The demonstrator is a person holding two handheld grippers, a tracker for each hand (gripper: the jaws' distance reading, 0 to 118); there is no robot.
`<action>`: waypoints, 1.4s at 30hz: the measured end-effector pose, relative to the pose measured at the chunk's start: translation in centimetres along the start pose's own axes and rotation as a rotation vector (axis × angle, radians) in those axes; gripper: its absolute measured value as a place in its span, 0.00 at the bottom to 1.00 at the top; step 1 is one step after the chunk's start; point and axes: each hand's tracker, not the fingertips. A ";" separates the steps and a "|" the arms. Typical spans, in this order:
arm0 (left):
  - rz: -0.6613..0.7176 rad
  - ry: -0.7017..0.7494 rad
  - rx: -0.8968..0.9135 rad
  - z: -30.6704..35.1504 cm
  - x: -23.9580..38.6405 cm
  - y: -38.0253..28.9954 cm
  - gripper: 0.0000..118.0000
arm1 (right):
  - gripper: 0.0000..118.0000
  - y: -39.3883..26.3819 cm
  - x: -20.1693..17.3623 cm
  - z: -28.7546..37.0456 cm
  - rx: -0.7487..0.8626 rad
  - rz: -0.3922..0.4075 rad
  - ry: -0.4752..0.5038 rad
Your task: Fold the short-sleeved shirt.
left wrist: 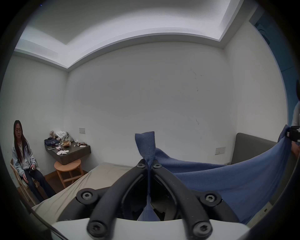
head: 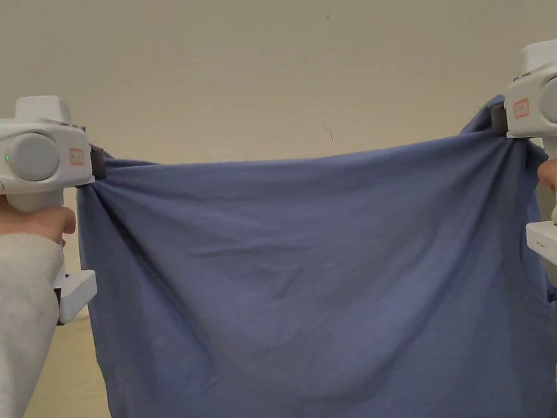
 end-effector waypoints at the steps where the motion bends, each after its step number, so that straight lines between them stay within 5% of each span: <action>1: -0.004 0.005 0.005 -0.6 0.2 -0.1 0.00 | 0.01 0.1 0.0 -0.5 0.001 -0.007 -0.009; 12: -0.107 0.021 -0.001 -6.1 3.0 -2.2 0.00 | 0.01 -1.7 0.7 -4.5 -0.014 -0.027 -0.049; 17: -0.121 -0.008 -0.080 -7.0 3.5 -8.1 0.00 | 0.01 -6.8 0.6 -5.6 -0.094 0.013 -0.025; 21: -0.104 -0.043 -0.208 -5.7 2.7 -15.2 0.00 | 0.01 -13.1 1.3 -5.1 -0.194 -0.049 0.066; 26: -0.132 -0.127 -0.357 0.0 0.7 -24.7 0.00 | 0.01 -21.4 2.6 -1.1 -0.305 -0.126 0.148; 33: 0.008 -0.147 -0.529 13.5 -3.3 -35.7 0.00 | 0.01 -31.7 4.3 10.0 -0.453 -0.097 0.249; 36: -0.056 -0.169 -0.571 20.0 -4.8 -38.3 0.00 | 0.01 -34.4 5.7 16.3 -0.513 -0.074 0.280; 38: -0.103 -0.192 -0.596 24.5 -5.4 -39.9 0.00 | 0.01 -36.6 7.0 20.3 -0.574 -0.125 0.300; 42: -0.023 -0.193 -0.655 31.9 -6.5 -42.3 0.00 | 0.01 -40.6 8.5 27.4 -0.684 -0.084 0.315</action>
